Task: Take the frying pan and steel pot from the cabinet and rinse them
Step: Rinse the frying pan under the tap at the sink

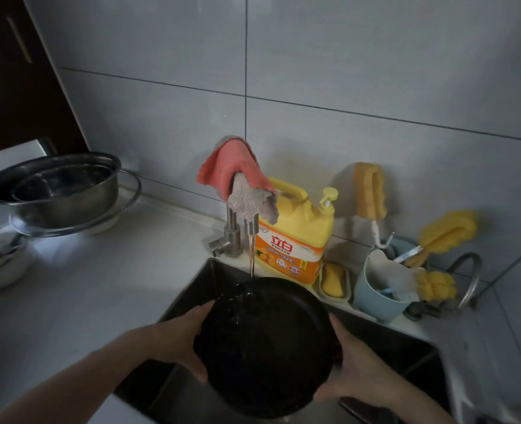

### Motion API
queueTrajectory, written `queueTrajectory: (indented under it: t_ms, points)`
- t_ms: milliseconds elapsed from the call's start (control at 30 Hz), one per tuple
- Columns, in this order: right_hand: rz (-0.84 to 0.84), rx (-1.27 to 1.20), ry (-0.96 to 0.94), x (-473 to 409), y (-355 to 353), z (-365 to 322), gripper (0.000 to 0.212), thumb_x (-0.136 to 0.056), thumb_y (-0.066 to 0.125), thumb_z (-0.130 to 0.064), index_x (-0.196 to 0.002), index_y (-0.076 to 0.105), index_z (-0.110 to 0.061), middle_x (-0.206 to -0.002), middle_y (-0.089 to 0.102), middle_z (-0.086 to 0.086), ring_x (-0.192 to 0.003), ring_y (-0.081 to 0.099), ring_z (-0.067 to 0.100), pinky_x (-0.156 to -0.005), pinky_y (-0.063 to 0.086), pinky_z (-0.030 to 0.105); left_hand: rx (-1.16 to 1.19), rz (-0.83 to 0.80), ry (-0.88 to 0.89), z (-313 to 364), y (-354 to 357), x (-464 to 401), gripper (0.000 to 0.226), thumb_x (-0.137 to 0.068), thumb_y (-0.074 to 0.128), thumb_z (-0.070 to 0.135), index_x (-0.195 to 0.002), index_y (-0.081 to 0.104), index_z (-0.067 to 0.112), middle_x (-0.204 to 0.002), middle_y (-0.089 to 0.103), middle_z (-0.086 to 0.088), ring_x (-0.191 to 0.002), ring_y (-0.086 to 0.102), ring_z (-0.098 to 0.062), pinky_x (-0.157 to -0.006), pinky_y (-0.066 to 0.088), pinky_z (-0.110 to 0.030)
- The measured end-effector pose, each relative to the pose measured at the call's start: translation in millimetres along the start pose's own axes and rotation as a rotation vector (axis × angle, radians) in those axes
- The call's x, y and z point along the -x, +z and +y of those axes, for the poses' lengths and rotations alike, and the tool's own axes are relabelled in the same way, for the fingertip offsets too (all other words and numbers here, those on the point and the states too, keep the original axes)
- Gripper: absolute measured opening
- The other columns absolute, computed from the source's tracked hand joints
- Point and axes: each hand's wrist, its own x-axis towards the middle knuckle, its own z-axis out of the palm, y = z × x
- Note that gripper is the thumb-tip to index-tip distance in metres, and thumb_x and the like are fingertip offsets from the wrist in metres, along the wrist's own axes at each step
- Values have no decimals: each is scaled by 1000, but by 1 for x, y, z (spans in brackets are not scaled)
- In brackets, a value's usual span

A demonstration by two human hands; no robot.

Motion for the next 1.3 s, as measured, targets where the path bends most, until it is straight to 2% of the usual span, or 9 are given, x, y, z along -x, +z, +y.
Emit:
queueTrajectory:
  t_ms: [133, 267, 367, 500, 667, 800, 900, 1100, 1300]
  points:
    - [146, -153, 66, -10, 54, 16, 154, -37, 100, -38, -148, -6, -48, -141, 25, -33, -133, 24, -5, -106, 33, 12, -159, 26, 53, -13, -27, 4, 153, -38, 80, 72, -148, -18, 33, -154, 12, 7, -140, 19, -11, -119, 20, -32]
    - [237, -150, -23, -19, 80, 27, 160, -33, 97, -56, -147, -15, -48, -154, 11, -31, -144, 12, -7, -122, 18, 37, -270, 149, 69, -16, -35, 8, 149, -44, 84, 63, -144, -25, 39, -154, 10, 12, -135, 31, -11, -111, 35, -34]
    - [280, -85, -71, -19, 70, 27, 159, -35, 94, -60, -144, -20, -47, -145, 4, -42, -132, 5, -26, -120, 12, 27, -300, 259, 89, -10, -26, 7, 149, -47, 84, 58, -142, -30, 40, -155, 6, 12, -132, 36, -11, -109, 37, -32]
    - [357, 1, -101, -10, 41, 35, 159, -36, 98, -55, -152, -11, -44, -157, 15, -26, -144, 16, -6, -119, 27, 39, -286, 419, 107, 7, 2, -3, 151, -50, 86, 53, -142, -33, 36, -157, -2, 11, -135, 35, -13, -108, 37, -31]
    - [500, 217, -156, 21, 8, 53, 152, -45, 91, -58, -148, -20, -48, -160, 7, -21, -143, 12, -8, -117, 26, 34, -216, 586, 217, 35, 35, -19, 139, -61, 77, 62, -142, -33, 34, -158, -1, 8, -130, 39, -14, -109, 37, -31]
    - [670, 440, -196, 35, -20, 56, 138, -53, 91, -47, -157, 5, -19, -156, 32, 9, -142, 31, 20, -111, 36, 50, -245, 830, 330, 55, 46, -26, 124, -67, 56, 76, -150, -20, 24, -155, 22, -11, -133, 40, -25, -106, 41, -48]
    - [750, 540, -173, 51, -44, 27, 112, -58, 90, -43, -145, 29, -9, -139, 49, 23, -130, 46, 37, -105, 40, 57, -292, 1055, 465, 76, 39, -27, 117, -73, 58, 68, -152, -7, 11, -144, 30, -15, -126, 42, -25, -98, 43, -45]
    - [1060, 729, -456, 70, -77, -20, 91, -69, 62, -72, -126, 37, -5, -104, 62, 19, -104, 44, 26, -97, 32, 42, -406, 1304, 580, 103, 21, -29, 113, -76, 66, 58, -150, -1, 5, -137, 36, -20, -120, 47, -28, -96, 45, -40]
    - [1083, 672, -443, 74, -79, -35, 113, -28, 97, -20, -123, 38, -7, -112, 42, 2, -104, 39, 27, -80, 43, 70, -398, 1330, 637, 108, 13, -29, 122, -73, 76, 54, -151, -8, 10, -139, 37, -21, -122, 49, -30, -99, 46, -43]
